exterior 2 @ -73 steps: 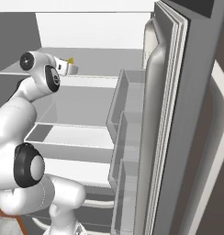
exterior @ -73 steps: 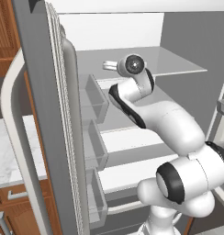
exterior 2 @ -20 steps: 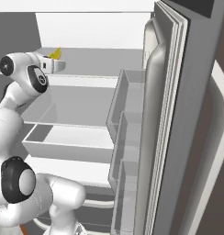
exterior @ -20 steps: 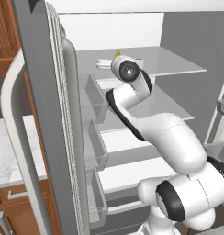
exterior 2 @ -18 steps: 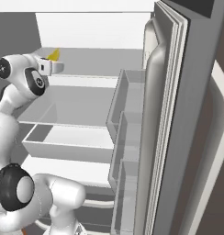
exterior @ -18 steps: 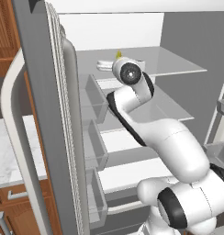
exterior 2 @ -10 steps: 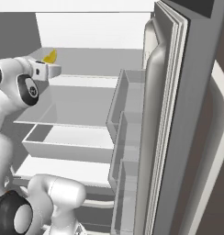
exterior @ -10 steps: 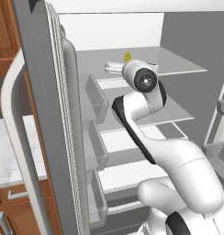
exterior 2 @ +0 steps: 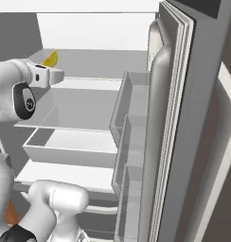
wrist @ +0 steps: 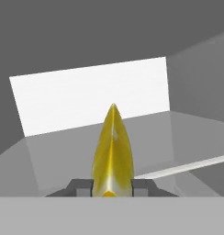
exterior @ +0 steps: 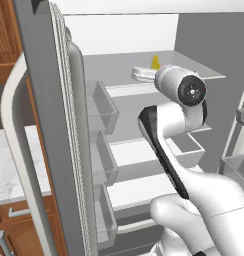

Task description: There is a bowl on the dining counter. Grab a lemon wedge from the fridge and place it in the bowl. Then get the liquor bottle and glass cup from the cabinet and place them next to the bowl.

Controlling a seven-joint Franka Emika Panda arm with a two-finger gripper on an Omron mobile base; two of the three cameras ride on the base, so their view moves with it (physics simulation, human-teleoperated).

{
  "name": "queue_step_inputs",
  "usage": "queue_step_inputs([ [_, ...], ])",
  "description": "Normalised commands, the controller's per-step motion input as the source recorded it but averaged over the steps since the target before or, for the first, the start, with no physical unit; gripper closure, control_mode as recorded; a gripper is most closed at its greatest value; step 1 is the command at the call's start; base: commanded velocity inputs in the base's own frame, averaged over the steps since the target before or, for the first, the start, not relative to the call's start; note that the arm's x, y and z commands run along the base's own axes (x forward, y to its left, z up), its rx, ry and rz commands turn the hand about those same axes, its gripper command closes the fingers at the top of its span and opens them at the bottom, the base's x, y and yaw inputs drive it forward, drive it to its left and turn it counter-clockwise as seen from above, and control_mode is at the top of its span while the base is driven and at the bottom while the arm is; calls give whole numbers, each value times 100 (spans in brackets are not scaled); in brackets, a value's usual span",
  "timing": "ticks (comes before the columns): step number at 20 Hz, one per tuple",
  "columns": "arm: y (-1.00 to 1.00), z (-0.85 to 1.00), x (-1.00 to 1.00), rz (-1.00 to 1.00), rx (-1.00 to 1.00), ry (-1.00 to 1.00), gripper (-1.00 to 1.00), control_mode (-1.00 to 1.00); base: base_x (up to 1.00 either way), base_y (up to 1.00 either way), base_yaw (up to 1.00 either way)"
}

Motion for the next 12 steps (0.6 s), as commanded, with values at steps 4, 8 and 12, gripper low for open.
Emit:
queue_step_inputs([
  [4,-31,23,-59,1,1,0,100,-100,0,0,0],
  [8,-27,16,-69,1,1,0,100,-100,0,0,0],
  [12,-30,17,-74,0,1,-2,100,-100,0,0,0],
])
